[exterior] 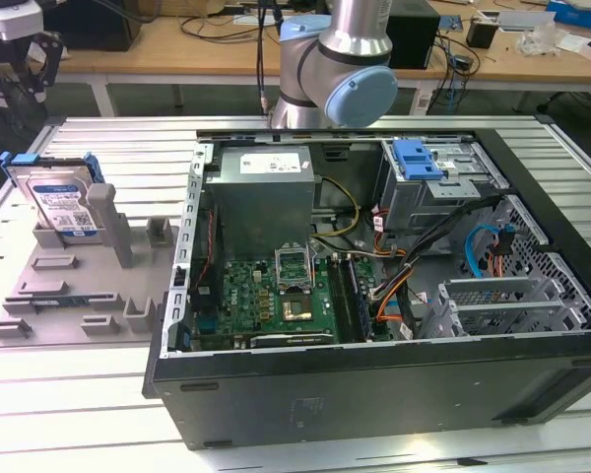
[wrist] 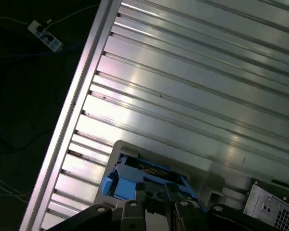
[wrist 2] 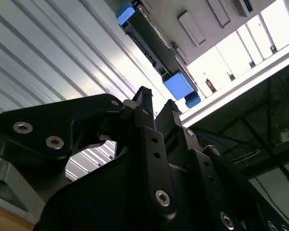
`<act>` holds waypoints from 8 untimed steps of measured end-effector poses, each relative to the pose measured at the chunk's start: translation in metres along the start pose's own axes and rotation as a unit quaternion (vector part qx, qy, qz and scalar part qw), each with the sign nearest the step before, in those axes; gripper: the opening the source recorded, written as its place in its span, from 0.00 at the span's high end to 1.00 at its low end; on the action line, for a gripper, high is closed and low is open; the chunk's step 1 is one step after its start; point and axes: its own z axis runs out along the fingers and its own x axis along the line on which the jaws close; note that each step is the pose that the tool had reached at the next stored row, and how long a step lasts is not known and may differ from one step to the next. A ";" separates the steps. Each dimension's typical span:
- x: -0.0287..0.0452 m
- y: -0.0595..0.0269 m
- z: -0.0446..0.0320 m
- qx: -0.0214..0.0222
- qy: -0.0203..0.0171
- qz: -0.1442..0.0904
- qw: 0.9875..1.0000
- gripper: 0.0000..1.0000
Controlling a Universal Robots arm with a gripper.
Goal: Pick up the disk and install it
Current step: 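Pick up the disk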
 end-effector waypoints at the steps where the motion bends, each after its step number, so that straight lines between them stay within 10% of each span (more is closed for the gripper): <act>1: 0.0000 0.0000 0.0002 0.000 0.002 -0.016 1.000 0.70; 8: 0.0000 0.0000 0.0018 -0.001 0.010 -0.106 0.994 0.56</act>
